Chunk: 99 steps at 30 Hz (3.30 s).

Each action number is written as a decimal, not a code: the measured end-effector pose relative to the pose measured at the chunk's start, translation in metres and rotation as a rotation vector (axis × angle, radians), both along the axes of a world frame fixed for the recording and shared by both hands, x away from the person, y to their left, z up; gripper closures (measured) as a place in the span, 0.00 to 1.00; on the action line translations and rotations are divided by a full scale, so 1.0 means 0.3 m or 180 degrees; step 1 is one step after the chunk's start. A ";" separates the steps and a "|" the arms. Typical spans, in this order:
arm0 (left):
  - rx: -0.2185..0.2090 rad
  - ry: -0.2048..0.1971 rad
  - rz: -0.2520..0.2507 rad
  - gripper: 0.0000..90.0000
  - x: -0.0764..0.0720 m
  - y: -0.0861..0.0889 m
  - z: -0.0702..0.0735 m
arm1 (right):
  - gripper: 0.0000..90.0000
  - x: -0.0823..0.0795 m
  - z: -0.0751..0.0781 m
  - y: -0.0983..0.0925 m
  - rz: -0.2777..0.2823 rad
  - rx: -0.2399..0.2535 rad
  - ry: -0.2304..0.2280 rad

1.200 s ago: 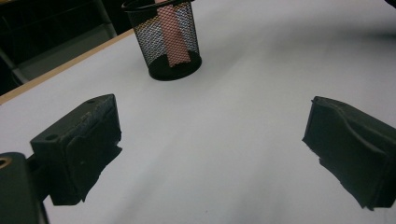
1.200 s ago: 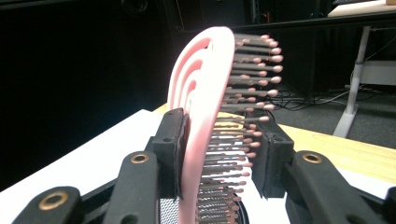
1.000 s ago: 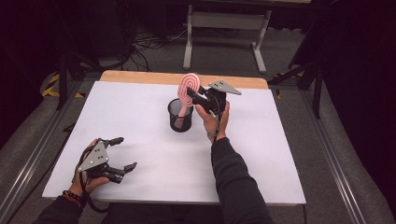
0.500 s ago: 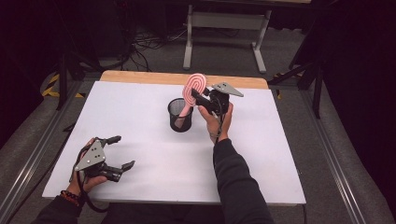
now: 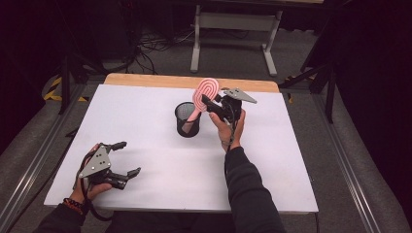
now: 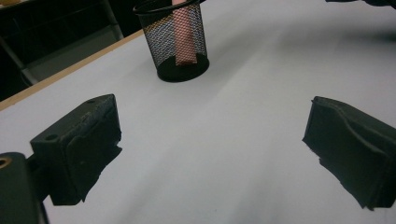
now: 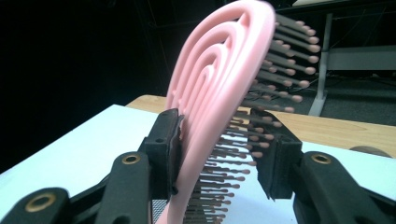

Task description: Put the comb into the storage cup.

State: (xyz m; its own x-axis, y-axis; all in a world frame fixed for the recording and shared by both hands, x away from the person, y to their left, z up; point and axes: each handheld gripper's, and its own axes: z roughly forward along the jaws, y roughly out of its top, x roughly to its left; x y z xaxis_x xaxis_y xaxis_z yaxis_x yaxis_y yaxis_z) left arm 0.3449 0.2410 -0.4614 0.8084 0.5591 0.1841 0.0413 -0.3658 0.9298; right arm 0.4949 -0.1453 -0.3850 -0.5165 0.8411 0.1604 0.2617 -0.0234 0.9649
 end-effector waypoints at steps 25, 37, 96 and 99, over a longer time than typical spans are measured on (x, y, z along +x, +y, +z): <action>0.0009 0.0014 -0.0011 0.05 -0.001 -0.003 0.000 | 0.45 -0.013 0.013 -0.003 -0.0047 -0.0171 -0.0028; 0.0023 0.0007 -0.0016 0.05 -0.002 -0.002 0.001 | 0.34 -0.020 0.028 0.013 -0.0097 -0.0399 -0.0124; 0.0067 0.0006 -0.0053 0.05 -0.001 -0.010 -0.002 | 0.05 -0.120 0.085 0.068 -0.0255 -0.1026 -0.0412; 0.0072 0.0006 -0.0053 0.05 -0.001 -0.011 -0.002 | 0.05 -0.133 0.085 0.068 -0.0245 -0.1055 -0.0447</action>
State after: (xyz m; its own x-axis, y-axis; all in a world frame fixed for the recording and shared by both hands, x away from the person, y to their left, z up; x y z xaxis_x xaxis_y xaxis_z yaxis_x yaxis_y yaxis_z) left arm 0.3445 0.2378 -0.4621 0.8179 0.5413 0.1950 0.0367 -0.3873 0.9212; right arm 0.4550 -0.1249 -0.3595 -0.4474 0.8728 -0.1952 0.1356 0.2820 0.9498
